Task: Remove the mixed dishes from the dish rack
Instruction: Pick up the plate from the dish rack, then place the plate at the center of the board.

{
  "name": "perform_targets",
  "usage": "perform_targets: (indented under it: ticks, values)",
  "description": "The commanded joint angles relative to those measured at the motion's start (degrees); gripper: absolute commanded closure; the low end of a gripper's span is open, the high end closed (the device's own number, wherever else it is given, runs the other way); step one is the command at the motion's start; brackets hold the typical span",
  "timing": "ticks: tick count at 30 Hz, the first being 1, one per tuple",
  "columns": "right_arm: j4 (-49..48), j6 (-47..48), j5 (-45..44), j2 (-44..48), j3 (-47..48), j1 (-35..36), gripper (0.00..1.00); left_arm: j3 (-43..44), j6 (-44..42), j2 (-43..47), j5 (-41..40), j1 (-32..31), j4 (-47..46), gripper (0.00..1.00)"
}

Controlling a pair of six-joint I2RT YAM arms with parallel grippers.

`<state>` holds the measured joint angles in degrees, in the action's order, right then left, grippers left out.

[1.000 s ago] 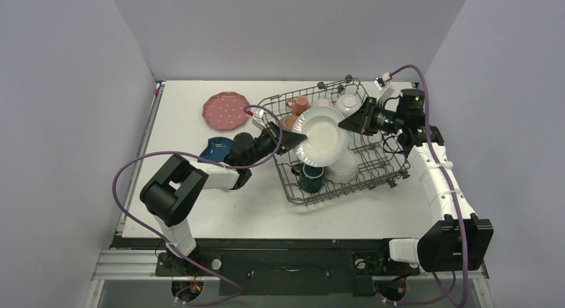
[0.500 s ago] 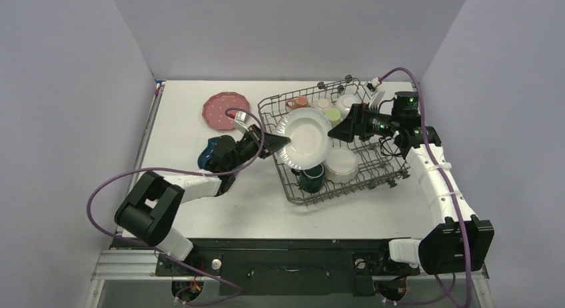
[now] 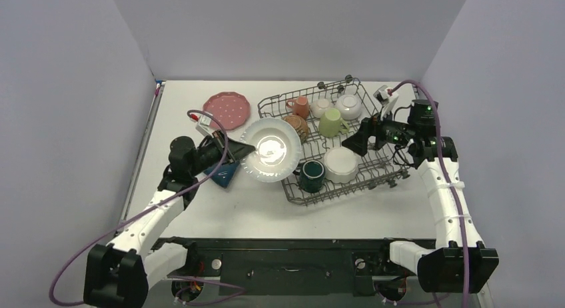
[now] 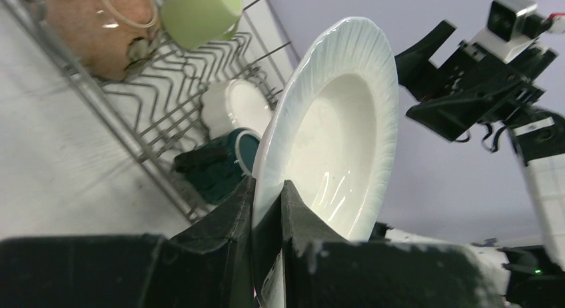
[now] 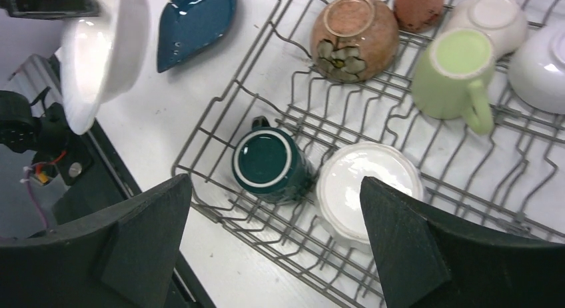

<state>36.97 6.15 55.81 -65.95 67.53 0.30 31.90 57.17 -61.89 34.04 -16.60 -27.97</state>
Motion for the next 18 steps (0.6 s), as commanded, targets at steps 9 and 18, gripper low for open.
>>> perform_targets:
  ticks: [9, 18]
  values:
    - [-0.19, 9.59, -1.82, 0.52, -3.77, -6.32, 0.07, 13.42, -30.92, 11.13, 3.77, 7.43, 52.54, 1.00]
    - [1.77, 20.06, -4.58, 0.21, -4.76, -5.34, 0.07, 12.27, -37.19, 9.43, -5.13, 7.44, 62.15, 1.00]
